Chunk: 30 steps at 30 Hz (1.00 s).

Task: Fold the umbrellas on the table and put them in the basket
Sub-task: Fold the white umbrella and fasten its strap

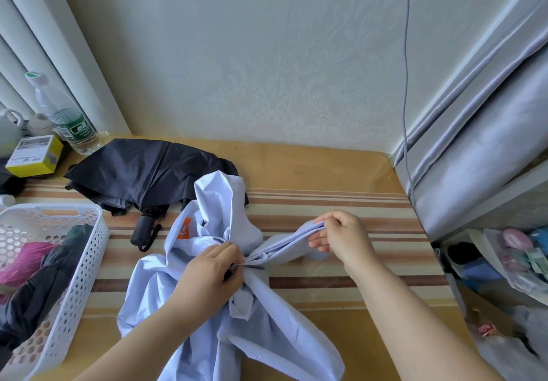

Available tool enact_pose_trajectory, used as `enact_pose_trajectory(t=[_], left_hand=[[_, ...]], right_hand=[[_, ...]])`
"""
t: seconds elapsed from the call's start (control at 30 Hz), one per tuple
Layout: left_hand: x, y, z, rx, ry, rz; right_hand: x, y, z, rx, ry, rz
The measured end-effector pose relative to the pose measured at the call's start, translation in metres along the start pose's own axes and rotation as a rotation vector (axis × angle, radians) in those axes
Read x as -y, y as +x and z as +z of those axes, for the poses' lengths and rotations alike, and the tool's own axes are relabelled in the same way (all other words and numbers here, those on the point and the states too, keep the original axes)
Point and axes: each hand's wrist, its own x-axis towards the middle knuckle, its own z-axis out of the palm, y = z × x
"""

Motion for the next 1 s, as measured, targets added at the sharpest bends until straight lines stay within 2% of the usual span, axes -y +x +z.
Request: enact_pose_trajectory(t=[0.1, 0.17, 0.23, 0.3, 0.33, 0.4, 0.47, 0.57, 0.63, 0.73, 0.87, 1.0], left_hand=[[0.003, -0.002, -0.001, 0.003, -0.021, -0.052], [0.004, -0.002, -0.002, 0.011, -0.038, -0.097], [0.006, -0.002, -0.003, 0.02, -0.059, -0.156], [0.007, -0.001, -0.003, 0.029, -0.081, -0.198], [0.007, 0.0, -0.002, 0.033, -0.085, -0.204], [0.005, 0.0, 0.0, 0.045, -0.08, -0.219], [0.005, 0.001, 0.0, 0.042, -0.066, -0.236], [0.004, 0.002, -0.002, 0.016, -0.051, -0.233], [0.002, 0.002, -0.002, 0.017, -0.046, -0.248], [0.0, 0.002, -0.003, 0.026, -0.046, -0.221], [-0.001, 0.0, -0.003, 0.032, 0.0, -0.143], [0.001, 0.0, -0.003, 0.005, -0.014, -0.167]], right_hand=[[0.003, 0.001, -0.011, 0.316, -0.112, 0.062], [-0.001, 0.002, -0.02, 0.438, -0.413, -0.079], [-0.006, 0.004, -0.024, 0.326, -0.764, -0.283], [-0.004, 0.005, -0.023, 0.099, -0.985, -0.433], [0.0, 0.005, -0.021, 0.032, -1.091, -0.455], [0.005, 0.002, -0.017, 0.02, -1.288, -0.436], [0.004, -0.003, -0.014, 0.039, -1.276, -0.465], [0.0, -0.022, -0.002, 0.149, -0.89, -0.685], [-0.002, -0.031, 0.013, 0.291, -0.777, -0.71], [-0.009, -0.033, 0.032, 0.31, -0.843, -0.698], [-0.012, -0.025, 0.048, 0.324, -0.978, -0.82], [-0.02, -0.016, 0.049, 0.133, -1.119, -1.011]])
